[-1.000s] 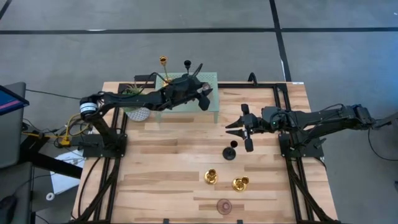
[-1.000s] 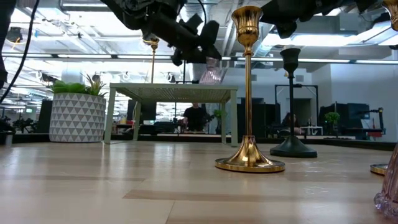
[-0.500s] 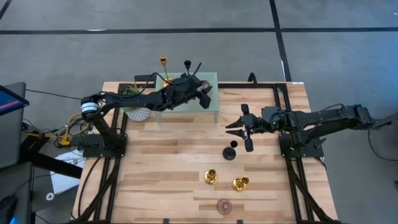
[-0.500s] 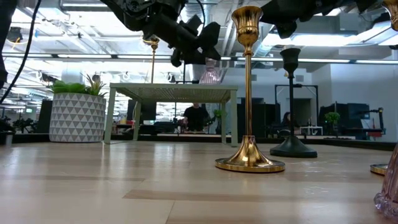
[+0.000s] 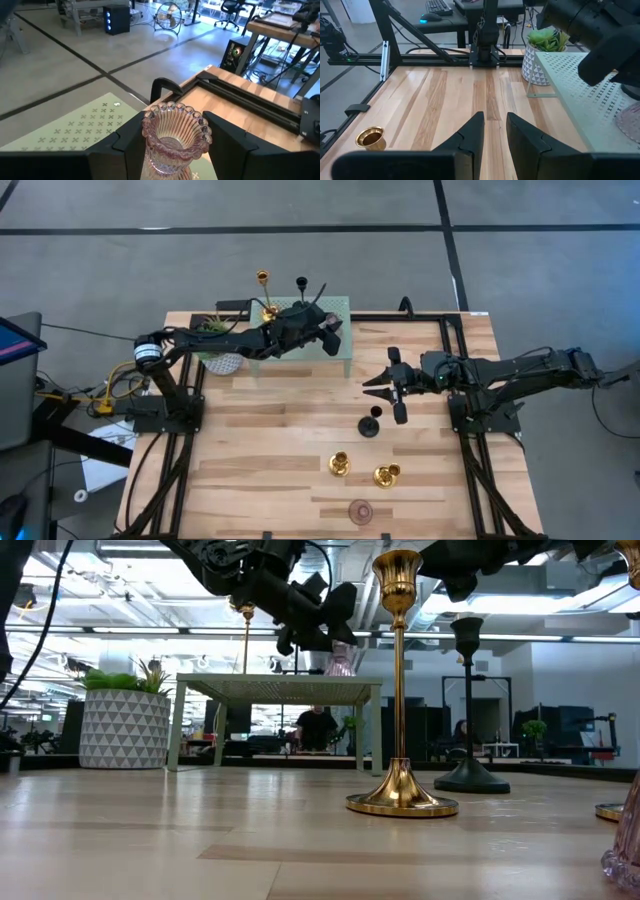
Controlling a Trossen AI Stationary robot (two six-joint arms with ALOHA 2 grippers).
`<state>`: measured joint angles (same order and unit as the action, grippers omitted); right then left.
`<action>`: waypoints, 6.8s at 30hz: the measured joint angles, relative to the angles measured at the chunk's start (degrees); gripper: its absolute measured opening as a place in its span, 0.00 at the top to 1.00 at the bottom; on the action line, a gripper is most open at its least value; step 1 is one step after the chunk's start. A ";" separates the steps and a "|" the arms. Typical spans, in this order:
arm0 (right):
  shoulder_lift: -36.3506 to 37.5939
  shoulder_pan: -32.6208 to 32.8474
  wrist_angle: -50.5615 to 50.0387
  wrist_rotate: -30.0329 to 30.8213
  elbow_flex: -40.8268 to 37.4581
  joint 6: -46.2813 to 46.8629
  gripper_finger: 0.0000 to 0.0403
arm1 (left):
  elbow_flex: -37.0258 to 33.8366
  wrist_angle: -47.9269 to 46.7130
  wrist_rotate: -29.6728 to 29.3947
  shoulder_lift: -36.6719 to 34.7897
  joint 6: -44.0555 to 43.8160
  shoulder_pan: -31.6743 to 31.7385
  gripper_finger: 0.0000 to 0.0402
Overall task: Pick & Place candle stick holders
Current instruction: Put the middle pink glass candle holder on the shelf, then put the black candle holder on the shelf aligned with the other black candle holder
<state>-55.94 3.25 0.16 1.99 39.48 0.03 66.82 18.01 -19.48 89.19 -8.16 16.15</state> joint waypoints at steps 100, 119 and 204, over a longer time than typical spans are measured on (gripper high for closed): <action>-31.47 -19.23 9.69 10.01 13.92 -3.32 1.00 | -26.41 -22.68 -21.66 -44.92 15.23 -46.26 0.99; -31.47 -24.70 13.78 7.03 13.92 -3.48 1.00 | -26.37 -22.24 -21.66 -44.90 15.19 -46.26 0.99; -35.36 -20.55 -4.13 0.99 28.44 -6.22 1.00 | -26.50 -23.18 -21.61 -44.79 14.78 -46.48 0.99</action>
<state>-91.31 -17.30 -3.97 2.98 67.93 -6.19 40.31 -5.17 -41.09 44.40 6.61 -30.33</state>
